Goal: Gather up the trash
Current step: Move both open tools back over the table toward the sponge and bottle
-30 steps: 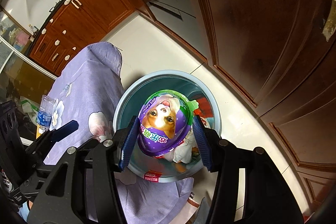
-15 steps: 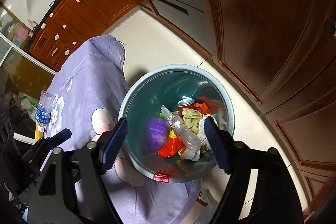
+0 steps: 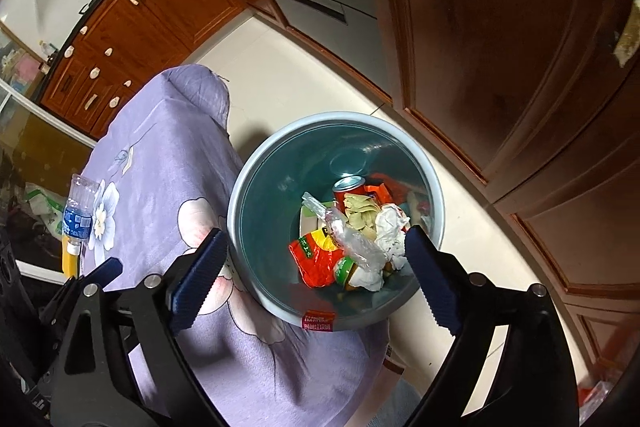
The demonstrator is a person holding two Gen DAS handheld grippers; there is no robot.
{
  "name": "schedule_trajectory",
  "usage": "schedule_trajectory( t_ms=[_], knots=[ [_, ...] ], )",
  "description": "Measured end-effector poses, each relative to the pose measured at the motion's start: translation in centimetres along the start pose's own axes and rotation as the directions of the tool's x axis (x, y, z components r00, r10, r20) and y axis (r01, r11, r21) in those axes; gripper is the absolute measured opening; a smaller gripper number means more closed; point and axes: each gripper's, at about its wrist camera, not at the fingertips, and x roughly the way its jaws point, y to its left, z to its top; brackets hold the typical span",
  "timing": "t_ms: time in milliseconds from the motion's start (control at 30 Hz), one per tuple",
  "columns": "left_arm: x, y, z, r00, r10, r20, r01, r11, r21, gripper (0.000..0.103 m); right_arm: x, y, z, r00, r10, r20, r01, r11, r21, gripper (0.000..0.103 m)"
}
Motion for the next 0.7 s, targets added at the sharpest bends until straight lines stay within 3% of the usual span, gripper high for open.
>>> schedule_trajectory(
  t_ms=[467, 700],
  knots=[
    [-5.6, 1.5, -2.1, 0.996, -0.007, 0.089, 0.009, 1.0, -0.018, 0.099, -3.2, 3.1, -2.1, 0.999, -0.042, 0.026, 0.043, 0.998, -0.047, 0.092],
    [-8.1, 4.4, -3.9, 0.993, 0.021, 0.113, -0.015, 0.998, -0.057, 0.099, -3.8, 8.0, -3.3, 0.999, -0.041, 0.028, 0.044, 0.99, -0.132, 0.095]
  ],
)
